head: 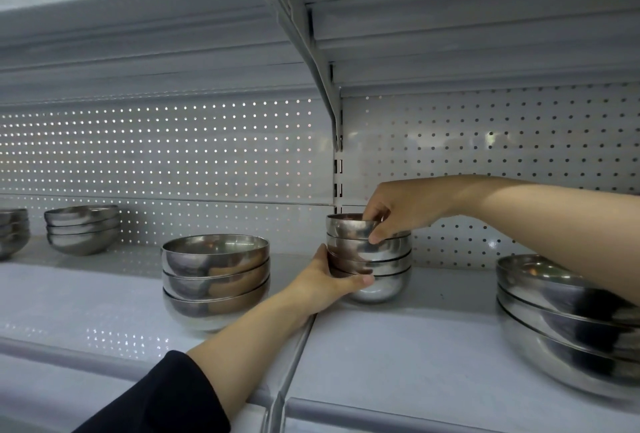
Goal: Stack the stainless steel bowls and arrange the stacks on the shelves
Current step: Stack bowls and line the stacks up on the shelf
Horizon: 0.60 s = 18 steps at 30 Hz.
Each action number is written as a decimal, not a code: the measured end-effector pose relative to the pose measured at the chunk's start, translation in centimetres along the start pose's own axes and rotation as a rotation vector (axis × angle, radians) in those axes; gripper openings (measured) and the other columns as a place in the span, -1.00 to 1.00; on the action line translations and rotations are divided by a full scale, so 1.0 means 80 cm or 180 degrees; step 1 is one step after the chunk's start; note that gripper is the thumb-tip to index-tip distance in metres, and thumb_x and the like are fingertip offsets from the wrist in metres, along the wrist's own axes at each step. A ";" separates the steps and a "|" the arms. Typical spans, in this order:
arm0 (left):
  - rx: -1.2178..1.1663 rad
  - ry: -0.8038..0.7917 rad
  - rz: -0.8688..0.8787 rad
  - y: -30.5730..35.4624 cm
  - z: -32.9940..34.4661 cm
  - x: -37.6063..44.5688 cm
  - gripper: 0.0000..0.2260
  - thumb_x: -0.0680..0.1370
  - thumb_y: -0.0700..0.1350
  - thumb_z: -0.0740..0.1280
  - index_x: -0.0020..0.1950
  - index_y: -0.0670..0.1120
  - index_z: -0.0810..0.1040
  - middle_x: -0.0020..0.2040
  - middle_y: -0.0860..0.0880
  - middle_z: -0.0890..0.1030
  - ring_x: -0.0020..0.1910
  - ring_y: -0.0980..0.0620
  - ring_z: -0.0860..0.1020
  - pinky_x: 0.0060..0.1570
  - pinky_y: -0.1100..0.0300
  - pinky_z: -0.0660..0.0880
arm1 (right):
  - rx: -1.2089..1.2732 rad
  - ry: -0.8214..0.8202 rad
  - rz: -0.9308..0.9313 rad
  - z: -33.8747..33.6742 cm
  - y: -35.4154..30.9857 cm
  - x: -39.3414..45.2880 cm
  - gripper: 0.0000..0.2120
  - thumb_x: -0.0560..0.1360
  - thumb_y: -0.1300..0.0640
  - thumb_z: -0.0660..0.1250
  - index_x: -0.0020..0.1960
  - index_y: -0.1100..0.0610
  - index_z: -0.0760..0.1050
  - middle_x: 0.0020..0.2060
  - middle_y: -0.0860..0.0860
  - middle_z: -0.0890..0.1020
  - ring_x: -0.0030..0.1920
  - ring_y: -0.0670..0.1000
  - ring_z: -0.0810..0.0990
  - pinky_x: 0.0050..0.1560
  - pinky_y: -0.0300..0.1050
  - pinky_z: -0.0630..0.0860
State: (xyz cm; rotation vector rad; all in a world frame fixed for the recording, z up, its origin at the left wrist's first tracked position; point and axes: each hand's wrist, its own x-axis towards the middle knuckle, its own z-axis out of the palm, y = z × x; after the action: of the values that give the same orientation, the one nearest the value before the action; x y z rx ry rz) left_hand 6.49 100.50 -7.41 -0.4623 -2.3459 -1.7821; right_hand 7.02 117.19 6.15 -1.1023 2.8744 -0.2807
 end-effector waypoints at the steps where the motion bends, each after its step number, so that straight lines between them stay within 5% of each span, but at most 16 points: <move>1: 0.0044 0.0027 -0.0023 -0.001 0.001 0.000 -0.51 0.37 0.01 0.49 0.22 0.04 0.38 0.03 0.15 0.56 -0.06 0.34 0.49 -0.24 0.52 0.41 | 0.0042 -0.0024 0.0017 -0.002 0.000 -0.001 -0.71 0.51 0.08 0.33 -0.39 -0.02 0.55 -0.54 -0.18 0.41 -0.51 -0.19 0.32 -0.45 -0.41 0.27; 10: 0.0030 0.0057 -0.0062 -0.002 0.003 -0.001 -0.55 0.42 0.03 0.44 0.22 0.05 0.33 -0.04 0.20 0.51 -0.09 0.33 0.46 -0.35 0.62 0.36 | -0.0354 0.0162 -0.0033 0.010 0.004 -0.001 -0.74 0.46 0.04 0.39 -0.34 0.09 0.43 -0.53 -0.16 0.40 -0.53 -0.20 0.32 -0.46 -0.40 0.27; 18: -0.0041 0.0023 -0.0044 -0.002 0.004 0.000 -0.52 0.41 0.04 0.45 0.25 0.05 0.34 0.02 0.16 0.54 0.00 0.22 0.52 -0.17 0.46 0.40 | -0.0839 0.0279 0.0041 0.016 0.001 0.000 -0.71 0.47 0.02 0.38 -0.33 0.09 0.38 -0.48 -0.11 0.39 -0.55 -0.19 0.30 -0.49 -0.41 0.27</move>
State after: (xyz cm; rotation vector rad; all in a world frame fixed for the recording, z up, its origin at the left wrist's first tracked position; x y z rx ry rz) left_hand 6.42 100.74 -7.63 -0.4420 -2.3398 -1.8027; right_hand 7.16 117.06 4.86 -1.1335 3.0619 0.0551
